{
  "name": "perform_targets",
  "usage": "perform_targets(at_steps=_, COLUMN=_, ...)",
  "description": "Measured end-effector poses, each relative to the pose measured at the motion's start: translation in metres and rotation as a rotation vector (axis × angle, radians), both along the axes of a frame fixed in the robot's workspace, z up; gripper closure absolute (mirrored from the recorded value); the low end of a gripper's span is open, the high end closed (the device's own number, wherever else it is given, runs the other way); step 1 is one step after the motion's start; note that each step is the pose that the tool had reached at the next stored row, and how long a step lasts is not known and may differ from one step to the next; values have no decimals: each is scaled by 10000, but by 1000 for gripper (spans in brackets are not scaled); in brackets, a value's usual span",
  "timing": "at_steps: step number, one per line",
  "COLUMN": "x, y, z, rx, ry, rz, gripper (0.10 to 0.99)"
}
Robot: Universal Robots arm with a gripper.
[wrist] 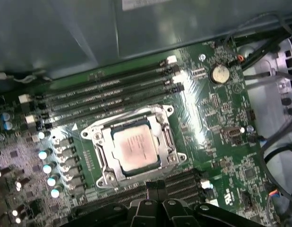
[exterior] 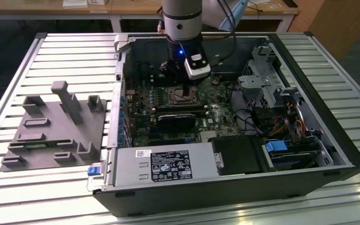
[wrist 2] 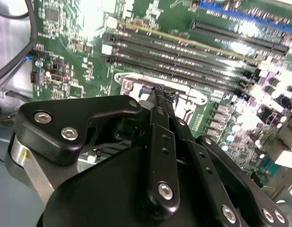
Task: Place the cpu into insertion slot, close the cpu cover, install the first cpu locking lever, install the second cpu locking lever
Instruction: 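Install the second cpu locking lever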
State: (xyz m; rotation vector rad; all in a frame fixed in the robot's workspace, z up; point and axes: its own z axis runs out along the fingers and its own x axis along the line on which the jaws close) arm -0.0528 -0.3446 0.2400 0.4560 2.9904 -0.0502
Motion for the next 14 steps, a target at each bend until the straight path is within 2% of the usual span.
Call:
perform_targets(at_steps=5, x=0, y=-109, z=0, rx=97, ry=0, rz=1, gripper=980)
perform_targets(at_steps=10, x=0, y=-116, z=0, rx=98, ry=7, rz=0, gripper=980)
perform_targets(at_steps=11, x=1, y=-116, z=-1, rx=99, ry=70, rz=1, gripper=980)
perform_targets(at_steps=12, x=4, y=-116, z=-3, rx=99, ry=241, rz=0, gripper=980)
perform_targets(at_steps=13, x=5, y=-116, z=-5, rx=100, ry=378, rz=-2, gripper=980)
perform_targets(at_steps=14, x=5, y=-116, z=-4, rx=98, ry=409, rz=-1, gripper=980)
